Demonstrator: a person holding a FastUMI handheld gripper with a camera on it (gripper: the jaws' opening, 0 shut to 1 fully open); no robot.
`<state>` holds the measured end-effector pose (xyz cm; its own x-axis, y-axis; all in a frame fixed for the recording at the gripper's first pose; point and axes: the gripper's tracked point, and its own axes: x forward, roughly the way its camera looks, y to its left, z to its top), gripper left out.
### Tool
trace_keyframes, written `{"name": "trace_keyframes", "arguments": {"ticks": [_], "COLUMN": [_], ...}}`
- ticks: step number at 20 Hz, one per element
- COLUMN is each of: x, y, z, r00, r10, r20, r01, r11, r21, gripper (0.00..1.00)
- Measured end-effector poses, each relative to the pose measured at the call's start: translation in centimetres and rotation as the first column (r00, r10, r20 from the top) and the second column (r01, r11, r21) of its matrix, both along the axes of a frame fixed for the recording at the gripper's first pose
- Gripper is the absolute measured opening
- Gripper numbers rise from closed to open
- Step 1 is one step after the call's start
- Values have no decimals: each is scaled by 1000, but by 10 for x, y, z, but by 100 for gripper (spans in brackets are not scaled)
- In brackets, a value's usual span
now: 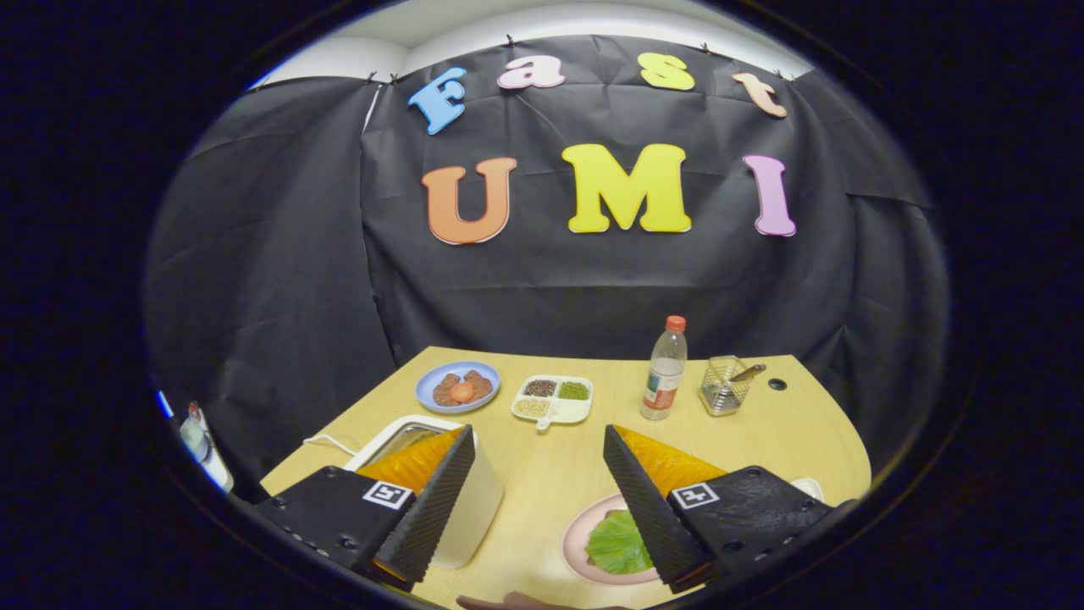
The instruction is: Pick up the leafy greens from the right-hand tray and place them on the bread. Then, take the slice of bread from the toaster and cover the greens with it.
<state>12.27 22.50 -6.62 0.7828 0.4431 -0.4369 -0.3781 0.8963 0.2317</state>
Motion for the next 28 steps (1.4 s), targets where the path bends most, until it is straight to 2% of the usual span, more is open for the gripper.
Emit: {"name": "trace_keyframes", "arguments": {"ticks": [9, 13, 15, 16, 17, 20, 22, 24, 28], "x": [-21, -28, -33, -33, -32, -40, -41, -40, -44], "y": [83, 107, 118, 118, 119, 130, 128, 128, 126], "z": [-7, -31, -40, -43, -48, -54, -56, -57, -44], "r00": [991, 983, 977, 977, 976, 972, 978, 982, 990], "r10": [81, 91, 103, 93, 80, 92, 67, 45, 46], "r20": [-107, -159, -185, -194, -201, -215, -198, -186, -130], "r01": [-78, -90, -99, -89, -78, -97, -79, -59, -60], "r11": [996, 996, 995, 996, 997, 995, 996, 996, 993], "r21": [34, 17, 32, 27, 17, -12, -50, -73, -104], "gripper": [95, 96, 93, 83, 80, 61, 48, 24, 11]}}
